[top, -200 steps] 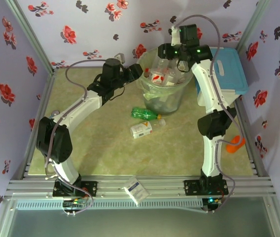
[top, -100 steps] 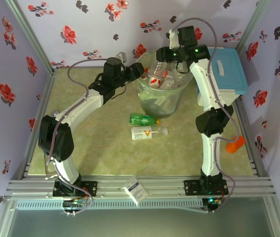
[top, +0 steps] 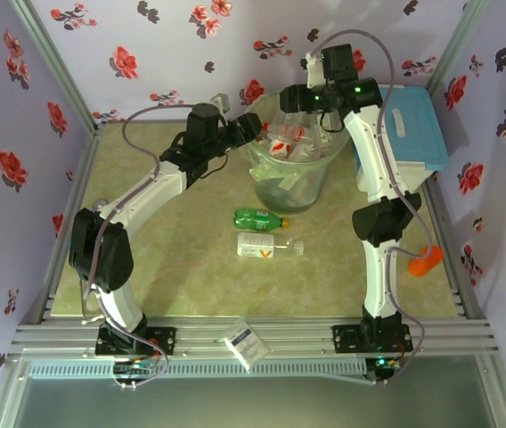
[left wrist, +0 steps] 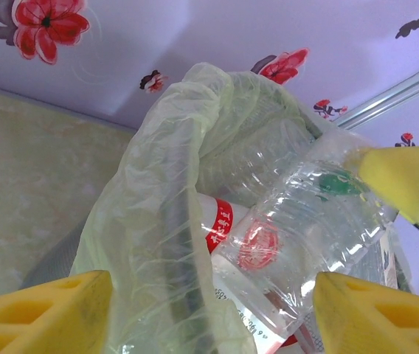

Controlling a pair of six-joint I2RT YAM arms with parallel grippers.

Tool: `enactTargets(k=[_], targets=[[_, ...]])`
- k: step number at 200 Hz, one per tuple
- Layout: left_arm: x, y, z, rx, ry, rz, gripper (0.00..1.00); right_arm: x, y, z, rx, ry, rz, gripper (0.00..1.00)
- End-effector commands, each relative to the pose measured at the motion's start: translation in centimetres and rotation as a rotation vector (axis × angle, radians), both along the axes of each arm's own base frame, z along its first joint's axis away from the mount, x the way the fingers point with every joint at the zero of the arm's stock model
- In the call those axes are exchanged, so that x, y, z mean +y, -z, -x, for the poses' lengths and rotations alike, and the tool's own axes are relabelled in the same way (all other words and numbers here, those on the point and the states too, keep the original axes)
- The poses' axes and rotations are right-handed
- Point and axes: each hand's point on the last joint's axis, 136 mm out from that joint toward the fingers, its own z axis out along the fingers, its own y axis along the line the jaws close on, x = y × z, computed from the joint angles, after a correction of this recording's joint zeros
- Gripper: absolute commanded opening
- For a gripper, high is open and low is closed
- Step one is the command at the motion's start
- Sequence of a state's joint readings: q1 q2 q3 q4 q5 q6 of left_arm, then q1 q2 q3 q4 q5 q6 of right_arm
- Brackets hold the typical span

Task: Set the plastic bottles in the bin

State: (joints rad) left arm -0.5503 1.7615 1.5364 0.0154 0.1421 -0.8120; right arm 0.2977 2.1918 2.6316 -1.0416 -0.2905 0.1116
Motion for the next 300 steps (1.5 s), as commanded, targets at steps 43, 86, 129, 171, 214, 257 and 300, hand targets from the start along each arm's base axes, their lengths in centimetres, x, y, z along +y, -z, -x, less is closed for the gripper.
enactTargets(k=[43, 86, 129, 171, 214, 257, 300], targets=[[3.1, -5.1, 3.2, -0.145, 0.002, -0.115, 0.76, -2.5, -5.8, 2.7, -0.121, 0.058, 0.004, 0.75], [3.7, -2.3, 10.2, -0.248, 0.205, -0.421, 0.76, -1.8, -5.9, 3.5, -0.099, 0.022, -0.031, 0.69], [0.9, 6.4, 21.5, -0.306, 0.669, -0.786, 0.86, -2.4, -7.3, 6.9, -0.096, 0.008, -0.067, 0.73], [0.0, 12.6, 23.9, -0.256, 0.779, -0.835, 0.94, -4.6, -10.4, 11.7, -0.172, 0.040, -0.088, 0.81], [-2.0, 18.0, 28.1, -0.176, 0.962, -0.886, 1.00, -7.4, -11.8, 15.1, -0.218, 0.097, -0.052, 0.85], [-3.5, 22.0, 32.6, -0.107, 1.143, -0.945, 1.00, -8.2, -11.3, 15.7, -0.215, 0.117, -0.045, 0.84], [-3.7, 23.2, 35.4, -0.088, 1.231, -0.956, 1.00, -8.7, -11.1, 15.9, -0.217, 0.134, -0.028, 0.84]])
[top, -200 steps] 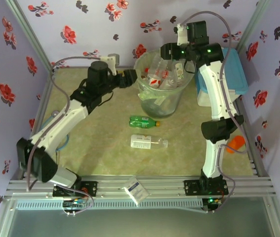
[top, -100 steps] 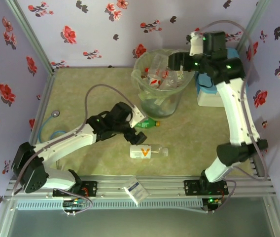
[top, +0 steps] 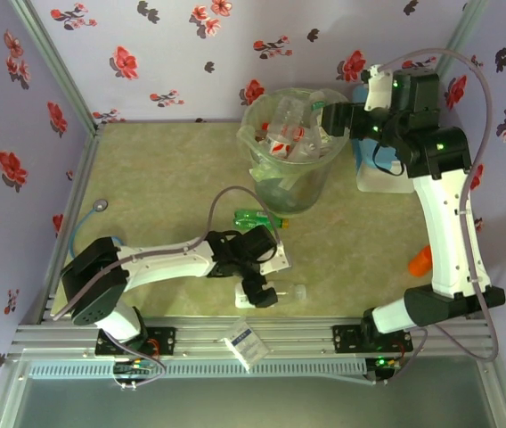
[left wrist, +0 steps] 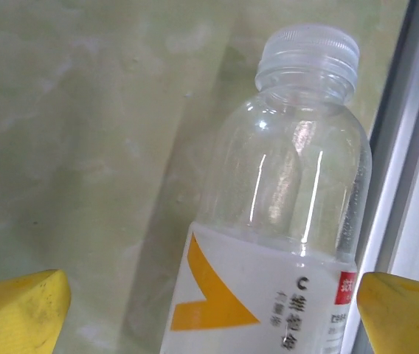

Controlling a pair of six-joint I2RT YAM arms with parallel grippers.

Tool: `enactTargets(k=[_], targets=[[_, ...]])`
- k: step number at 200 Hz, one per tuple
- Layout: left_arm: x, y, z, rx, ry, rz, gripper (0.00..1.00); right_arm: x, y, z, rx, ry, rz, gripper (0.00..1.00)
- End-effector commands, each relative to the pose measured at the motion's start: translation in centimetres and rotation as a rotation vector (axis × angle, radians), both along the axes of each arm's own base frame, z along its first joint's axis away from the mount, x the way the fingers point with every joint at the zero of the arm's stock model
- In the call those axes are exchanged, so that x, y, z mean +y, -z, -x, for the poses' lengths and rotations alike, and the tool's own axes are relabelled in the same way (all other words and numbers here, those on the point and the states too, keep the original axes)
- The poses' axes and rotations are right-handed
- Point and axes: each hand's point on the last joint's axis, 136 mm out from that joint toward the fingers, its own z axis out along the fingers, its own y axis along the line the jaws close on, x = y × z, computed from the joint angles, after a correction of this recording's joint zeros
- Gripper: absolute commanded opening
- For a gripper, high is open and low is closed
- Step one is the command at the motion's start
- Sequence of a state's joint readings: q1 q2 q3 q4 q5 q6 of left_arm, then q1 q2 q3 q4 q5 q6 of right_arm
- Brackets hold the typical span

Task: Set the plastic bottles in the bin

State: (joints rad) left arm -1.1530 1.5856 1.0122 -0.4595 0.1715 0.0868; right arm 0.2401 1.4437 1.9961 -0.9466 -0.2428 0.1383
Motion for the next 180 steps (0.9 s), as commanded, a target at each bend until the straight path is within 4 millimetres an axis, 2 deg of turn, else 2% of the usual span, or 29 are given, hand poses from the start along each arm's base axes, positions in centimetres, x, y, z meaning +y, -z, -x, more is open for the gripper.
enactTargets(k=[1, 25, 75, 136, 180], targets=[[0.0, 0.3, 1.6, 0.029, 0.056, -0.019, 1.00, -0.7, -0.3, 0.0, -0.021, 0.025, 0.020, 0.84], [0.2, 1.0, 1.9, 0.026, 0.060, -0.050, 1.00, -0.9, 0.0, 0.0, -0.017, 0.035, 0.028, 0.84], [0.9, 3.9, 1.7, -0.034, 0.078, -0.187, 1.00, -1.4, -0.1, 0.2, -0.024, 0.046, 0.033, 0.85], [1.1, 4.0, 0.2, -0.107, 0.039, -0.208, 0.97, -1.7, -0.1, 0.5, -0.028, 0.051, 0.036, 0.84], [1.6, 4.9, -0.3, -0.103, 0.009, -0.219, 0.81, -1.9, 0.2, 0.6, -0.026, 0.051, 0.036, 0.84]])
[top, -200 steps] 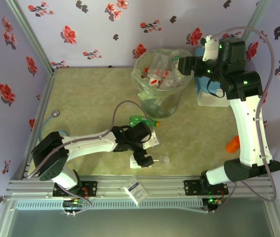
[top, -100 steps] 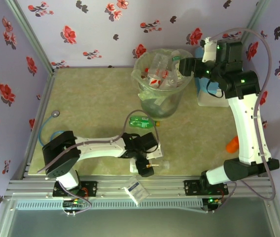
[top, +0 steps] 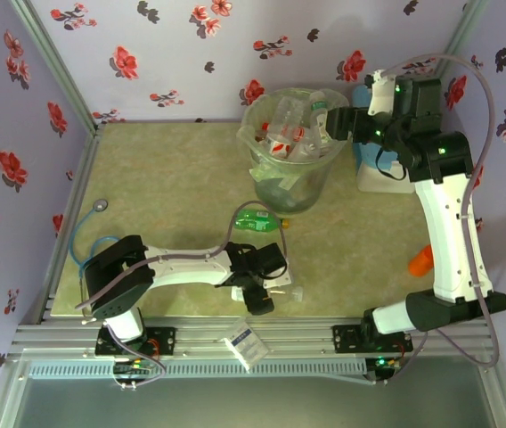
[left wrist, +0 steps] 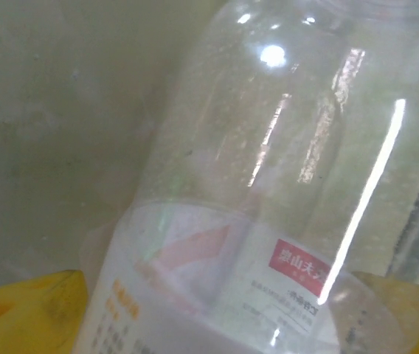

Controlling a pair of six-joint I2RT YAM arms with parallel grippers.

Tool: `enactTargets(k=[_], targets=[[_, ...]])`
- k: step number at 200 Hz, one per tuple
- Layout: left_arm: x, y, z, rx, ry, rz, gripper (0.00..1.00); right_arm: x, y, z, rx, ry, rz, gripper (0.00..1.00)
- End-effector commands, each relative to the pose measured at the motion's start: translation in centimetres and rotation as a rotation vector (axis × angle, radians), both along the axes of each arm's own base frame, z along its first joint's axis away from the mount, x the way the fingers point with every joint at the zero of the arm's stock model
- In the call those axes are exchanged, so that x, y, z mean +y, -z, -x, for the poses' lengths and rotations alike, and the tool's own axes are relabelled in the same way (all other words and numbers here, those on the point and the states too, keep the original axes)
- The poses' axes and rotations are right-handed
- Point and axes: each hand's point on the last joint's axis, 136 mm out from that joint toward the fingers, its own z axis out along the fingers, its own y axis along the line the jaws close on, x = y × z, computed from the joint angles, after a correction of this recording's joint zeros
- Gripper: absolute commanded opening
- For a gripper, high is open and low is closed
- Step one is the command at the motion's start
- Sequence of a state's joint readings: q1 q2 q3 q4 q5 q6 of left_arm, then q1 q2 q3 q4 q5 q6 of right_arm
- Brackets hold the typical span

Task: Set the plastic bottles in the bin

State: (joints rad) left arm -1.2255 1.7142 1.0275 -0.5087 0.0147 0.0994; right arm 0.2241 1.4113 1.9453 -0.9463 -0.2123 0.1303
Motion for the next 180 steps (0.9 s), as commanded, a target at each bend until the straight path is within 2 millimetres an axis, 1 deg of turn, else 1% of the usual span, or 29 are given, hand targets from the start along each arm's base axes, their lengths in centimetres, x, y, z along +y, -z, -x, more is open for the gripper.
enactTargets(k=[1, 19, 44, 58, 78, 94, 108, 115, 124, 131, 143, 163, 174, 180], targets=[[0.3, 0.3, -0.7, -0.024, -0.017, -0.013, 0.80, -0.7, -0.7, 0.3, -0.036, 0.013, 0.013, 0.84], [0.3, -0.4, -1.1, -0.036, -0.032, 0.005, 0.75, -0.8, -0.8, 0.4, -0.042, 0.016, 0.014, 0.84], [0.5, -2.2, -2.1, -0.067, -0.073, 0.050, 0.65, -1.0, -0.9, 0.4, -0.047, 0.018, 0.013, 0.84], [0.9, -3.3, -2.9, -0.082, -0.111, 0.078, 0.63, -0.9, -0.8, 0.3, -0.045, 0.014, 0.007, 0.84], [1.4, -5.5, -4.2, -0.110, -0.170, 0.138, 0.62, -0.8, -0.5, 0.1, -0.042, 0.011, -0.002, 0.84], [1.6, -8.1, -5.1, -0.137, -0.217, 0.223, 0.60, -0.4, -0.4, -0.1, -0.045, -0.001, -0.022, 0.84], [1.9, -11.4, -6.5, -0.174, -0.272, 0.323, 0.60, 0.0, -0.5, -0.2, -0.051, -0.012, -0.041, 0.85], [2.2, -13.4, -7.5, -0.198, -0.312, 0.380, 0.59, 0.1, -0.5, -0.3, -0.053, -0.017, -0.048, 0.84], [2.7, -16.3, -9.0, -0.222, -0.392, 0.465, 0.56, 0.2, -0.3, -0.5, -0.053, -0.019, -0.060, 0.84], [3.2, -18.7, -10.4, -0.245, -0.456, 0.536, 0.54, 0.4, -0.2, -0.6, -0.052, -0.023, -0.069, 0.84], [3.9, -23.5, -12.6, -0.299, -0.545, 0.686, 0.54, 0.6, 0.0, -0.8, -0.053, -0.026, -0.086, 0.84], [4.5, -31.8, -15.0, -0.383, -0.629, 0.956, 0.53, 1.0, 0.4, -1.3, -0.067, -0.025, -0.128, 0.85], [5.1, -35.5, -16.5, -0.403, -0.691, 1.064, 0.51, 1.1, 0.5, -1.6, -0.067, -0.028, -0.138, 0.85], [5.5, -37.1, -17.5, -0.403, -0.731, 1.100, 0.51, 1.2, 0.6, -1.8, -0.062, -0.027, -0.139, 0.84]])
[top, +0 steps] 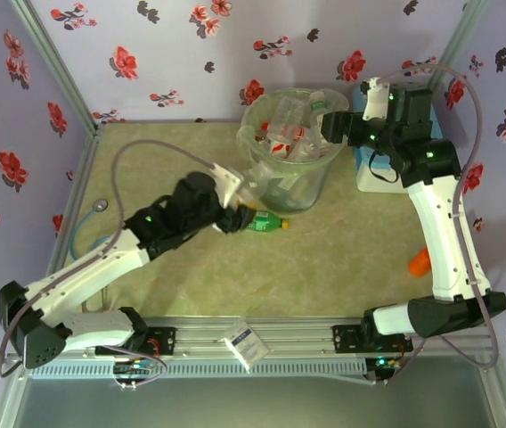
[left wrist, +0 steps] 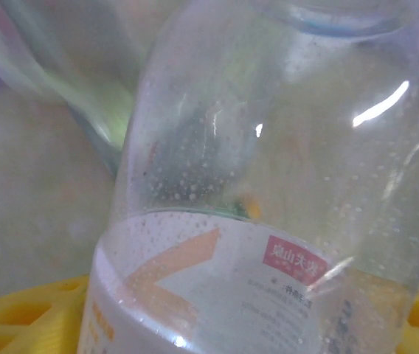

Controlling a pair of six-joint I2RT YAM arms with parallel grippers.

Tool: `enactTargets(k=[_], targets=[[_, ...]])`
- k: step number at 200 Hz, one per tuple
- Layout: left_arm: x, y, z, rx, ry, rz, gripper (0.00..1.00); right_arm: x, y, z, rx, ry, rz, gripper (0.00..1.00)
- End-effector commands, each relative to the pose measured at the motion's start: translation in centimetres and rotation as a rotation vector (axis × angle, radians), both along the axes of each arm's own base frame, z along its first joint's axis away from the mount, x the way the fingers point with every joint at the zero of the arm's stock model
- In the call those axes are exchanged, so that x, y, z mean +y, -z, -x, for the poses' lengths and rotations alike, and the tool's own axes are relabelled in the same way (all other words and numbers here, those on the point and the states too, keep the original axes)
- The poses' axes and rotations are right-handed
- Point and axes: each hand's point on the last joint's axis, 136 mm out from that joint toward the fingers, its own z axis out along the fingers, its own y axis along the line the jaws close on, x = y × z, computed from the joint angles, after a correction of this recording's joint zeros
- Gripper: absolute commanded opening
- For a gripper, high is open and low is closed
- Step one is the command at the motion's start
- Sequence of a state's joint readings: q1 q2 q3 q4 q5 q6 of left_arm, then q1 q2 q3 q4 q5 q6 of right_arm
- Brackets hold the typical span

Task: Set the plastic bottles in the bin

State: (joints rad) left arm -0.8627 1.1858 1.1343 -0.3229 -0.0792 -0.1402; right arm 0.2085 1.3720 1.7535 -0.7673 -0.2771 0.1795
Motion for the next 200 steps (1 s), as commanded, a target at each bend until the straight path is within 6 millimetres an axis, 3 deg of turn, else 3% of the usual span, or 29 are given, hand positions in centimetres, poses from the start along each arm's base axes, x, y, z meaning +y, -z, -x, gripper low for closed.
enactTargets(k=[1, 30, 52, 86, 107, 125, 156, 200], targets=[[0.6, -10.7, -3.2, -0.110, -0.126, 0.333, 0.51, 0.4, -1.8, -0.4, -0.062, -0.005, -0.066, 0.84], [1.4, -15.8, -7.6, -0.087, -0.237, 0.457, 0.48, 0.3, -1.4, -1.1, -0.054, 0.013, -0.072, 0.84], [1.2, -17.0, -11.5, -0.032, -0.305, 0.520, 0.43, 0.2, -1.1, -1.2, -0.049, 0.019, -0.080, 0.85], [-1.9, -15.5, -16.6, 0.076, -0.292, 0.504, 0.41, 0.1, -0.3, -1.1, -0.034, 0.022, -0.090, 0.85], [-3.6, -15.1, -18.7, 0.100, -0.288, 0.493, 0.40, 0.0, 0.1, -1.0, -0.026, 0.024, -0.094, 0.85], [-5.0, -13.6, -20.3, 0.134, -0.287, 0.475, 0.40, -0.3, 0.3, -1.0, -0.026, 0.033, -0.090, 0.85], [-6.1, -10.8, -22.0, 0.182, -0.303, 0.429, 0.40, -1.2, 0.8, -1.5, -0.018, 0.062, -0.091, 0.85], [-6.9, -7.4, -22.5, 0.215, -0.290, 0.371, 0.44, -2.5, 1.9, -2.3, 0.002, 0.089, -0.109, 0.85]])
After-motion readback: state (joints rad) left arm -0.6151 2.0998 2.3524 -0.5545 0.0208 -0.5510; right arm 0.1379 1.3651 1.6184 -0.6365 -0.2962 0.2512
